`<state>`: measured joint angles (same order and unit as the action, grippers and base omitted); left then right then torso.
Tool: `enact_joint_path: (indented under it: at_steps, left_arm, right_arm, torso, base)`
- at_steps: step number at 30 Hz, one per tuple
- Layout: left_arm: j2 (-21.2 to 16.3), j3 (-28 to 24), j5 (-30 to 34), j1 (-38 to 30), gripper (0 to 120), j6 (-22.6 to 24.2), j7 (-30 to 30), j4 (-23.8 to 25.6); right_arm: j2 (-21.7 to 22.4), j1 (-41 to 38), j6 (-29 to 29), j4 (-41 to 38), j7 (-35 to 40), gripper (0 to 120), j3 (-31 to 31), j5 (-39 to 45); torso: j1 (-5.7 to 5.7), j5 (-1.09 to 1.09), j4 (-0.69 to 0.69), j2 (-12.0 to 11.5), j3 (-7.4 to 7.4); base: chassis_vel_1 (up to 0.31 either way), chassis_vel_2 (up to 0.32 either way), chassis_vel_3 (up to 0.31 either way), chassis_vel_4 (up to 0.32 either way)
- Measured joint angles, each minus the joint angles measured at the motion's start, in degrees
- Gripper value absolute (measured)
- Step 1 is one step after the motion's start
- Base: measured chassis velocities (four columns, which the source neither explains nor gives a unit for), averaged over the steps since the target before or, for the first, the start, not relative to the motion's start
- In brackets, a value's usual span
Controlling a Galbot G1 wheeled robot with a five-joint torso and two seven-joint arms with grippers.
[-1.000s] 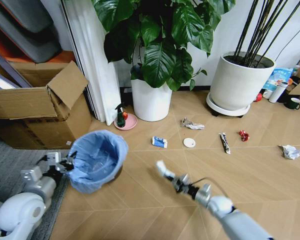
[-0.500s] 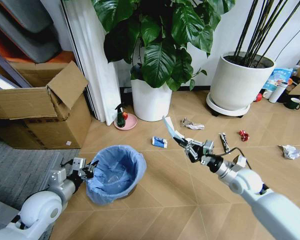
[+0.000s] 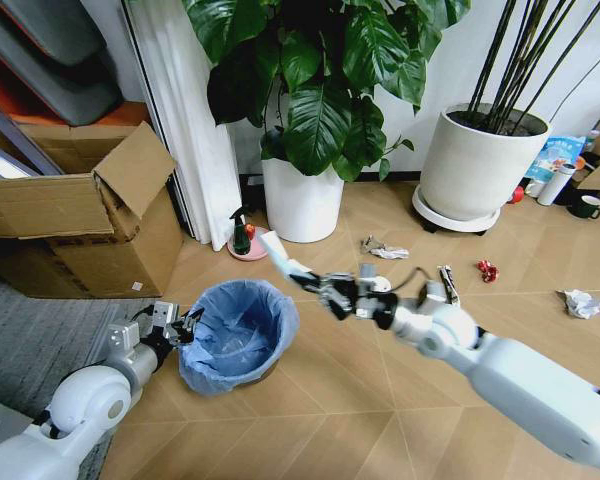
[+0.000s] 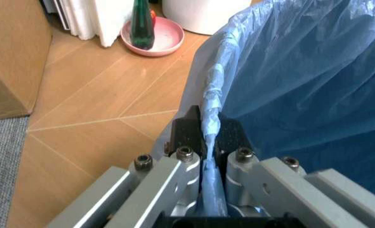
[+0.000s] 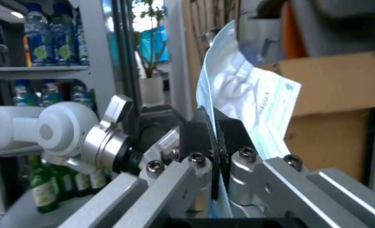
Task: Pick up the trash bin and place the garbage on the floor into it.
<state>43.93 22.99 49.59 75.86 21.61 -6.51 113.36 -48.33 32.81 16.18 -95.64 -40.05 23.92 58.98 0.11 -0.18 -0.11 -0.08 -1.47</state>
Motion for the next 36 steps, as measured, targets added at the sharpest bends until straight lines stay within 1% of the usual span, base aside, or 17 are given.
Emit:
enact_joint_path:
  at_steps: [1,5,9,19,20,21,22,23,25,26,27,29,30,31,33,34,36]
  left_arm:
    - [0.00,0.00,0.00,0.00,0,0.00,0.00,0.00]
    - [0.20,0.98,0.00,0.76,0,0.01,-0.02,0.27]
    - [0.59,1.33,0.06,0.93,0,0.02,-0.02,0.46]
    - [0.56,1.74,0.52,1.22,0,0.10,-0.11,0.78]
    - [0.55,1.74,0.57,1.33,0,0.12,-0.11,0.83]
    - [0.55,1.74,0.57,1.33,0,0.12,-0.11,0.83]
    - [0.57,1.74,0.62,1.41,0,0.14,-0.12,0.89]
    - [0.65,1.74,0.73,1.45,0,0.18,-0.17,1.02]
    - [0.69,1.72,0.86,1.46,0,0.25,-0.21,1.25]
    - [0.69,1.72,0.86,1.46,0,0.25,-0.21,1.25]
    - [0.69,1.73,0.88,1.47,0,0.27,-0.21,1.33]
    - [0.54,1.85,0.95,1.55,0,0.34,-0.21,1.46]
    - [0.54,1.85,0.95,1.55,0,0.34,-0.21,1.46]
    - [0.49,1.93,0.96,1.56,0,0.34,-0.22,1.46]
    - [0.14,2.19,1.03,1.56,0,0.35,-0.22,1.47]
    - [0.14,2.19,1.03,1.56,0,0.35,-0.22,1.47]
    - [-0.04,2.35,1.09,1.55,0,0.37,-0.22,1.46]
  right_arm:
    - [0.00,0.00,0.00,0.00,0.00,0,0.00,0.00]
    - [-3.63,-1.90,-0.48,3.28,0.85,0,4.87,0.22]
    - [-5.45,-2.94,-0.50,5.51,1.34,0,6.77,0.33]
    - [-7.72,-4.35,-1.08,9.07,2.09,1,10.68,0.37]
    - [-7.93,-4.49,-1.21,9.49,2.18,7,10.97,0.23]
    - [-7.93,-4.49,-1.21,9.49,2.18,7,10.97,0.23]
    - [-8.17,-4.65,-1.28,9.90,2.23,10,11.17,0.07]
    - [-8.49,-5.00,-1.43,10.51,2.34,16,11.43,-0.26]
    - [-8.57,-5.69,-1.66,10.94,2.56,25,11.87,-0.58]
    - [-8.57,-5.69,-1.66,10.94,2.56,25,11.87,-0.58]
    - [-8.54,-5.97,-1.73,10.99,2.62,28,12.06,-0.71]
    - [-8.13,-7.25,-2.04,10.86,2.97,39,12.78,-1.12]
    - [-8.13,-7.25,-2.04,10.86,2.97,39,12.78,-1.12]
    - [-8.04,-7.44,-2.11,10.75,3.08,43,12.86,-1.15]
    - [-7.57,-8.10,-2.61,10.41,3.23,54,12.97,-2.23]
    - [-7.57,-8.10,-2.61,10.41,3.23,54,12.97,-2.23]
    - [-7.14,-8.62,-3.51,10.09,3.25,63,12.75,-4.02]
  torso:
    - [0.00,0.00,0.00,0.00,0.00]
    - [0.00,0.00,-0.01,0.00,0.00]
    - [0.00,0.00,-0.01,0.00,0.01]
    - [0.00,0.00,-0.02,0.00,0.01]
    - [0.00,0.00,-0.02,0.00,0.01]
    - [0.00,0.00,-0.02,0.00,0.01]
    - [0.00,0.00,-0.02,0.00,0.01]
    - [0.00,0.01,-0.02,0.00,0.01]
    - [0.00,0.00,-0.02,0.00,0.01]
    - [0.00,0.00,-0.02,0.00,0.01]
    - [0.00,0.00,-0.02,0.00,0.01]
    - [0.00,0.00,-0.02,0.00,0.01]
    - [0.00,0.00,-0.02,0.00,0.01]
    - [0.00,0.00,-0.02,0.00,0.01]
    - [0.00,0.01,-0.02,0.00,0.01]
    - [0.00,0.01,-0.02,0.00,0.01]
    - [-0.01,0.01,-0.02,0.00,0.01]
  base:
    - [0.000,0.000,0.000,0.000]
    - [0.000,0.000,0.000,0.000]
    - [0.000,0.000,0.000,0.000]
    - [0.000,0.000,0.000,0.000]
    - [0.000,0.000,0.000,0.000]
    - [0.000,0.000,0.000,0.000]
    - [0.000,0.000,0.000,0.000]
    - [0.000,0.000,0.000,0.000]
    - [0.000,0.000,0.000,0.000]
    - [0.000,0.000,0.000,0.000]
    - [0.000,0.000,0.000,0.000]
    - [0.000,0.000,0.000,0.000]
    - [0.000,0.000,0.000,0.000]
    - [0.000,0.000,0.000,0.000]
    - [0.000,0.000,0.000,0.000]
    - [0.000,0.000,0.000,0.000]
    - [0.000,0.000,0.000,0.000]
